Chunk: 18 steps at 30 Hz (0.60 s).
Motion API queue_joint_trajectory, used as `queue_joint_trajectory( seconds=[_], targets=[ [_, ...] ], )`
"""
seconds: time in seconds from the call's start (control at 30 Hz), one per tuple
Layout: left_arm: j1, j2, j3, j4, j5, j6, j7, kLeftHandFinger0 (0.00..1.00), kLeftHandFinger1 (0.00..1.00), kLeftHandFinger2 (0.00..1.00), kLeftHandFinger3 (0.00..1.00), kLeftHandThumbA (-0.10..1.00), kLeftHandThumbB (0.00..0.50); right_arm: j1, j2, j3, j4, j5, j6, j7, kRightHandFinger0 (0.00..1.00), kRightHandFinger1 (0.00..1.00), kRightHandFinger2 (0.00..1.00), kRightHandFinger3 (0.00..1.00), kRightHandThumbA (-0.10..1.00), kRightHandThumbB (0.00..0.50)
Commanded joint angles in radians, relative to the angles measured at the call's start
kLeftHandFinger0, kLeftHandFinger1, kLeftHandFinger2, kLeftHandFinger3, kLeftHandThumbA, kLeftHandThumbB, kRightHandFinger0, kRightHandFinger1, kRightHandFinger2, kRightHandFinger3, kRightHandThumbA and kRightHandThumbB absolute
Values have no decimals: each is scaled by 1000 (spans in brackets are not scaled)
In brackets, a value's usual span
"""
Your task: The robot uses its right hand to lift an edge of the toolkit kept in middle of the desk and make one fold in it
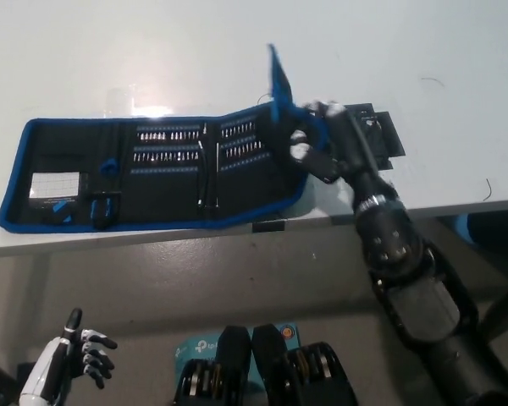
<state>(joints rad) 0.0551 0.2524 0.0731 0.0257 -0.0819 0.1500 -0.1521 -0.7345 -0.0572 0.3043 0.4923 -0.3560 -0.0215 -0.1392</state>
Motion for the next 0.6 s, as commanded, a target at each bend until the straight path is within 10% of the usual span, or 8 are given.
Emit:
queue_joint_trajectory(
  seconds=[0.0, 0.2, 0.43, 0.57],
  targets=[
    [-7, 24, -6, -13, -1, -18, -24, 243, 272, 269, 383, 1000, 500, -91, -29, 198, 12, -254, 7, 83, 0, 0, 7, 379, -100, 168],
    [-11, 27, -6, -19, 6, -6, -19, 252, 276, 273, 375, 1000, 500, -56, -45, 357, 45, -311, 6, 125, 0, 0, 15, 398, -100, 260],
    [-20, 28, -6, -25, -1, 8, -23, 230, 259, 262, 375, 1000, 500, -21, -45, 487, 136, -391, 28, 144, 0, 88, 157, 583, -53, 157],
    [-21, 27, -16, -25, 17, 7, -18, 251, 269, 255, 360, 1000, 500, -4, -43, 510, 163, -424, 93, 169, 207, 383, 447, 997, 18, 168]
  ],
)
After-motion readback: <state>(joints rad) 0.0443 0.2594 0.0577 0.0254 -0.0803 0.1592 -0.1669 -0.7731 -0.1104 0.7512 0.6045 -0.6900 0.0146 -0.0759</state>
